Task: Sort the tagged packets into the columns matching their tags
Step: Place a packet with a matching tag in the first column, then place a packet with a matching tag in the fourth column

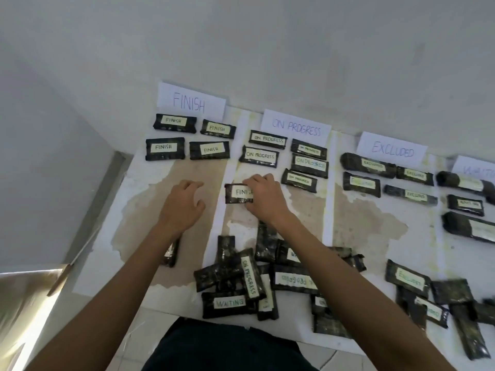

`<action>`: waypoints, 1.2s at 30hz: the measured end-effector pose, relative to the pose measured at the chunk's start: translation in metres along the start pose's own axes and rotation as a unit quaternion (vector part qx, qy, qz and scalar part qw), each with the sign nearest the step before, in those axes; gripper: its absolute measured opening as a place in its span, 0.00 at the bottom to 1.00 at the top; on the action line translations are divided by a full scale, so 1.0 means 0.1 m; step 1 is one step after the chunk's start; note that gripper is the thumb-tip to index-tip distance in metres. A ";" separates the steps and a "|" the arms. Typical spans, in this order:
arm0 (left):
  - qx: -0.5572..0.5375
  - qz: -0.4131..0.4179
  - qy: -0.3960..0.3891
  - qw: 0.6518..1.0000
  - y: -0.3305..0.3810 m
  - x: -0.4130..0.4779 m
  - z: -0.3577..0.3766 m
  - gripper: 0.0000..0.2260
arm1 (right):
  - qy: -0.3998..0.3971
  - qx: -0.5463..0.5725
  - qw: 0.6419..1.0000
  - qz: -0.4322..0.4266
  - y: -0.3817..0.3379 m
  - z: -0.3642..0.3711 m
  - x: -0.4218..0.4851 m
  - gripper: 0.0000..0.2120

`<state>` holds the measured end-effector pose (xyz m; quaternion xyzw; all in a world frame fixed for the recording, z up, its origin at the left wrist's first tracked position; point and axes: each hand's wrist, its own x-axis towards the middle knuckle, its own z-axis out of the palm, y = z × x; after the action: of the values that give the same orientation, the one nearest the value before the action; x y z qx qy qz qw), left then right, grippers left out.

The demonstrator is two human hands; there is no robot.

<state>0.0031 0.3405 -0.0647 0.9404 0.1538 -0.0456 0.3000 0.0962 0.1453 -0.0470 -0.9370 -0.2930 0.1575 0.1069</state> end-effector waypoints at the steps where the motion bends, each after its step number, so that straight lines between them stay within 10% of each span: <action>1: -0.001 -0.006 -0.003 1.000 -0.10 0.07 -0.04 0.22 | 0.000 0.012 1.000 -0.001 -0.10 0.04 0.14 0.25; 19: 0.023 -0.016 -0.048 0.998 -0.89 0.86 -0.11 0.22 | 0.001 0.057 0.998 0.016 -0.48 0.64 1.29 0.25; 36: 0.011 -0.184 -0.087 0.979 -0.72 -0.64 0.15 0.26 | -0.017 0.152 0.988 -0.017 -0.86 0.65 0.22 0.24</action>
<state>-0.0806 0.3708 -0.1054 0.8918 0.2969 -0.1832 0.2882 0.0459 0.2348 -0.0876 -0.9020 -0.2833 0.2142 0.2456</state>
